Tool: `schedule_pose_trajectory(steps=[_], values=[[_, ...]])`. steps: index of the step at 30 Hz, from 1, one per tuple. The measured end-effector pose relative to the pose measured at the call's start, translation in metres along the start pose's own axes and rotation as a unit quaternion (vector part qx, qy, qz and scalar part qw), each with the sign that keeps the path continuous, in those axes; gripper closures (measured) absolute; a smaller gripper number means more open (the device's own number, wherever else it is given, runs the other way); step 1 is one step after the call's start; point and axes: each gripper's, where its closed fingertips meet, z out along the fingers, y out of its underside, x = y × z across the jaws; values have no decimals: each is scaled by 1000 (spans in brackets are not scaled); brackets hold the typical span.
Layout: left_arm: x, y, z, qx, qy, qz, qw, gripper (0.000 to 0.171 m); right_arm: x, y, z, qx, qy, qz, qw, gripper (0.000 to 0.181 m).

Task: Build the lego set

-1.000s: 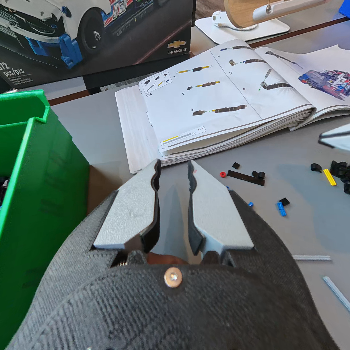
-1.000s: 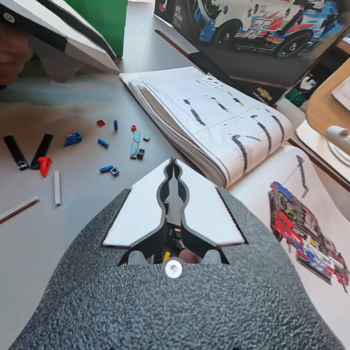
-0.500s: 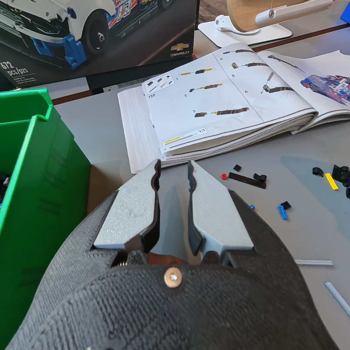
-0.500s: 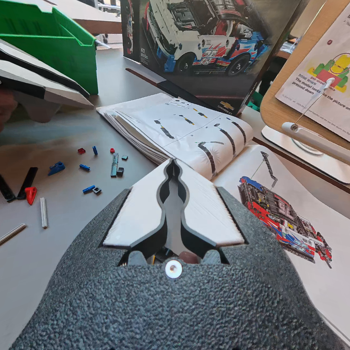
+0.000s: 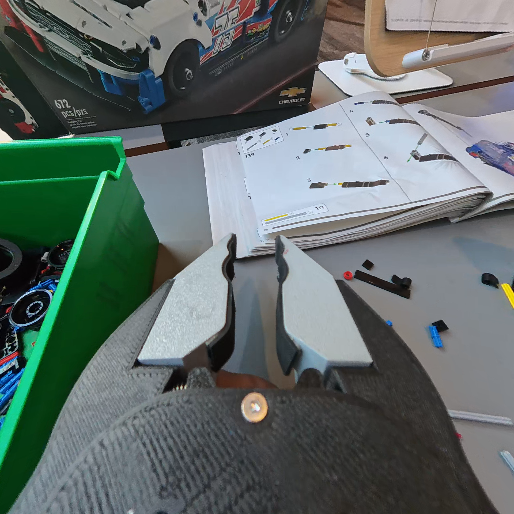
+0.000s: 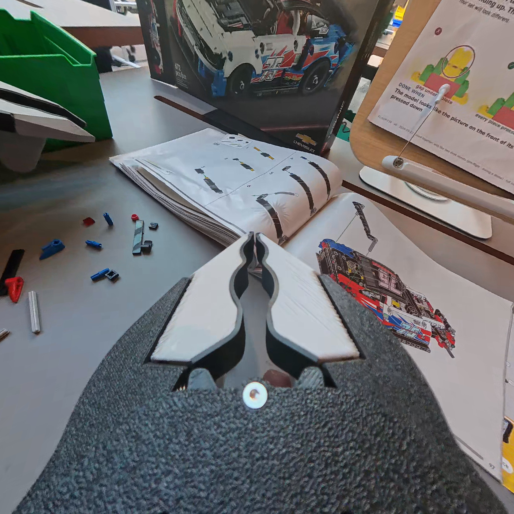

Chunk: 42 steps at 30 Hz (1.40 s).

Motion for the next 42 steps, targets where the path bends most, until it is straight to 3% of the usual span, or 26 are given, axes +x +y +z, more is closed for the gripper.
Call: schedule_pose_trajectory(steps=[5, 8, 11, 19, 26, 35, 42], values=[[0, -2, -1, 6, -2, 2, 1000, 146, -28, 24, 8, -61, -107, 1, 992, 181], [-1, -1, -1, 4, -1, 2, 1000, 145, -38, 55, 12, -140, -132, -48, 980, 178], [0, -1, -1, 3, 0, 3, 1000, 146, -39, 71, 11, -177, -142, -70, 971, 178], [4, 1, 1, -1, 6, 7, 1000, 146, -10, 51, 1, -117, -131, 3, 984, 178], [7, 3, 2, -3, 7, 12, 1000, 146, -15, 59, 0, -134, -143, -19, 980, 177], [5, 3, 3, -5, 5, 12, 1000, 146, -24, 89, -23, -231, -177, -80, 953, 172], [5, 6, 5, -12, 6, 14, 1000, 146, -16, 87, -23, -217, -157, -76, 960, 178]])
